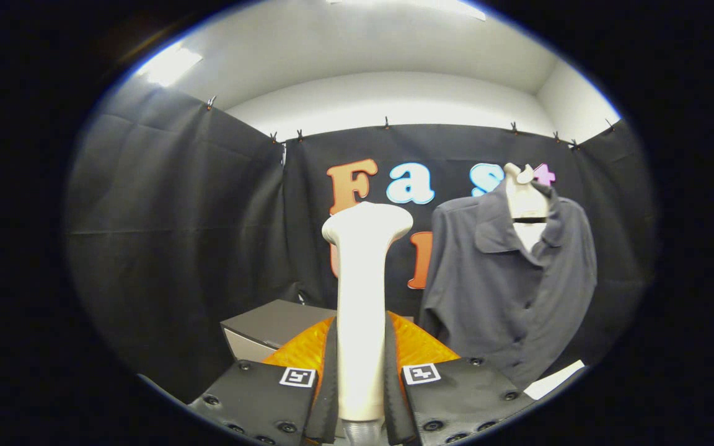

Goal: Iron the clothes twice with a garment steamer, once on the left side and once on the right side.

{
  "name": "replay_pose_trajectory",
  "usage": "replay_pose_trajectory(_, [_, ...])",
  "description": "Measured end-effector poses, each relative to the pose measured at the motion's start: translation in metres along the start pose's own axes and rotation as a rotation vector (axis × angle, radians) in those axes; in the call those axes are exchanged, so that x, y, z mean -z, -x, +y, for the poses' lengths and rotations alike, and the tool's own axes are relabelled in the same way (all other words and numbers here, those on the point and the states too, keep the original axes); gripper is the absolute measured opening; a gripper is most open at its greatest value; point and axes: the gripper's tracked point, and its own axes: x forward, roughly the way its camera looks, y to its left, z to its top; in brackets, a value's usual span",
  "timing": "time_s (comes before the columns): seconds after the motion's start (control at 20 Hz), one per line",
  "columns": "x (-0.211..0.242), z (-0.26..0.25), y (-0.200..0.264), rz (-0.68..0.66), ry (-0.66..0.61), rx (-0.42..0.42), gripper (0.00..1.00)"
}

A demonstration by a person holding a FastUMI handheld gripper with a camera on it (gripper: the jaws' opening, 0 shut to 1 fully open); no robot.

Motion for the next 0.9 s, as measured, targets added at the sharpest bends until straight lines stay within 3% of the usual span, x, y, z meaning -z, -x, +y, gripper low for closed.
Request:
replay_pose_trajectory(0.2, [-0.013,-0.048,0.044,-0.039,0.022,0.092,0.37])
replay_pose_trajectory(0.5, [0.016,-0.131,0.081,-0.046,-0.031,0.183,0.37])
replay_pose_trajectory(0.9, [0.054,-0.203,0.074,-0.054,-0.049,0.216,0.37])
